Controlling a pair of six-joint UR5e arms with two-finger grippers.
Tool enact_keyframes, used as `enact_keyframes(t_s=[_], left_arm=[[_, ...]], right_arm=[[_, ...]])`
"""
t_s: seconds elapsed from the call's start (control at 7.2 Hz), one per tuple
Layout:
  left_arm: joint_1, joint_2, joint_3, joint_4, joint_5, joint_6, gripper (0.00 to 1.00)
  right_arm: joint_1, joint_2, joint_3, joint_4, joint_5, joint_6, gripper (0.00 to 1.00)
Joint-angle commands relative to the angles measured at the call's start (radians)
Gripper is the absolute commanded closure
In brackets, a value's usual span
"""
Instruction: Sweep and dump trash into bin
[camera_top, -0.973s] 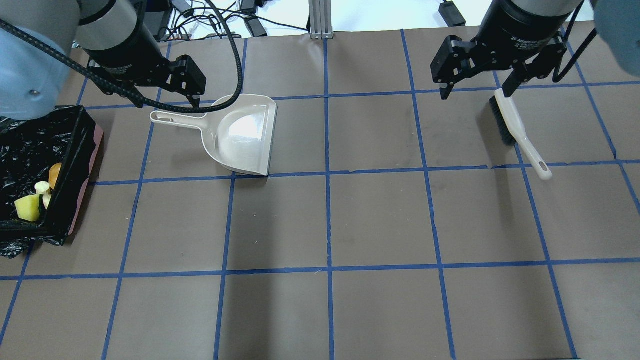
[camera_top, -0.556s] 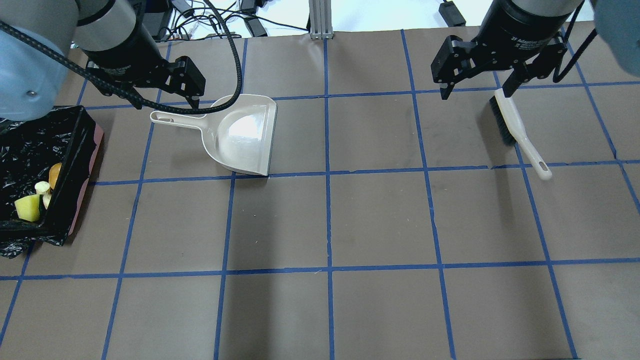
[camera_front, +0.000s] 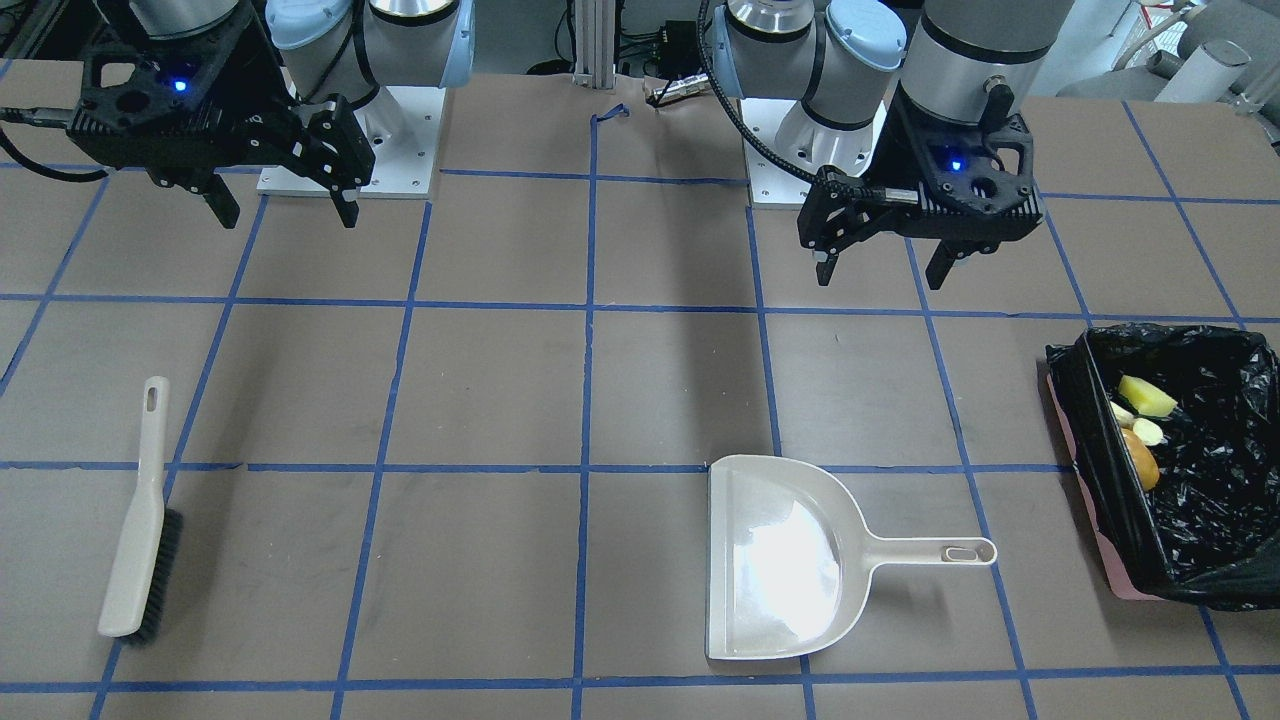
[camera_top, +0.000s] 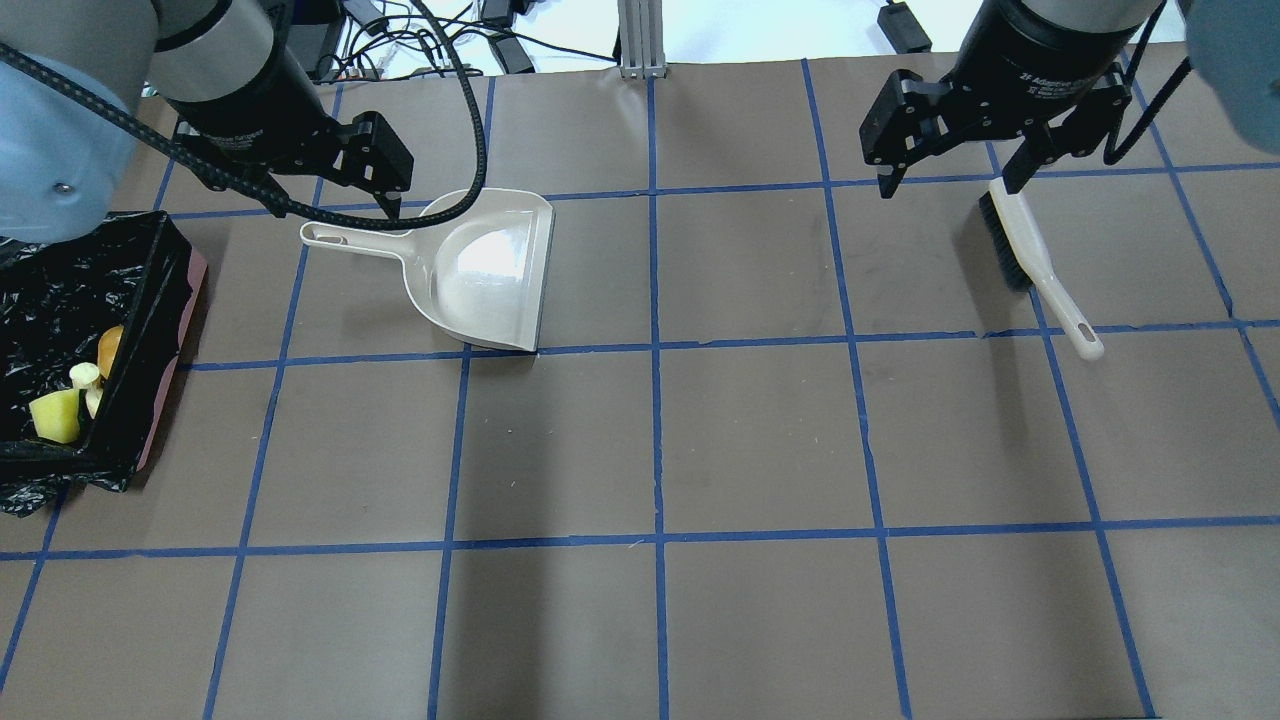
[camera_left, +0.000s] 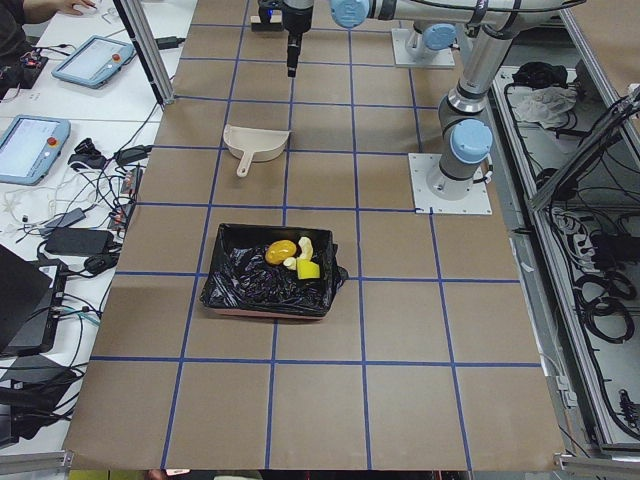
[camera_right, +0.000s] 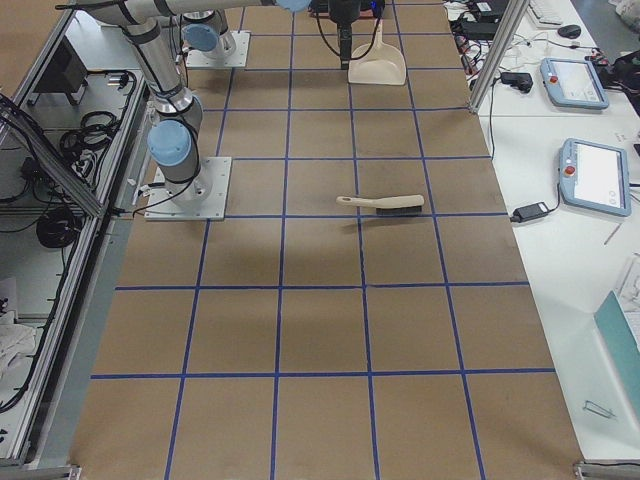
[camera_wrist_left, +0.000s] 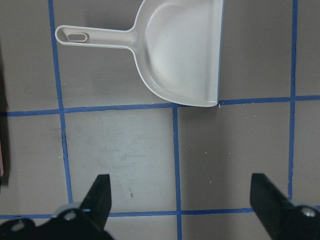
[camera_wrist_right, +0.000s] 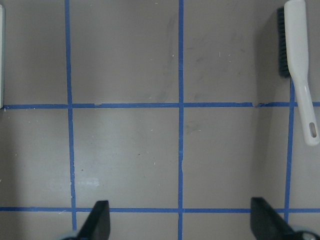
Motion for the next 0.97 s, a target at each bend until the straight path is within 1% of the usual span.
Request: enact_keyframes(t_s=[0.0,0.83], left_arm=[[0.0,-0.001,0.001,0.0,-0.001,0.001,0.0],[-0.003,-0.002,0.001,0.0,-0.019,-0.001,0.0]], right_arm=[[0.0,0.0,0.0,0.0,0.002,0.0,0.0],[0.0,0.0,0.0,0.0,0.002,0.002,0.0]])
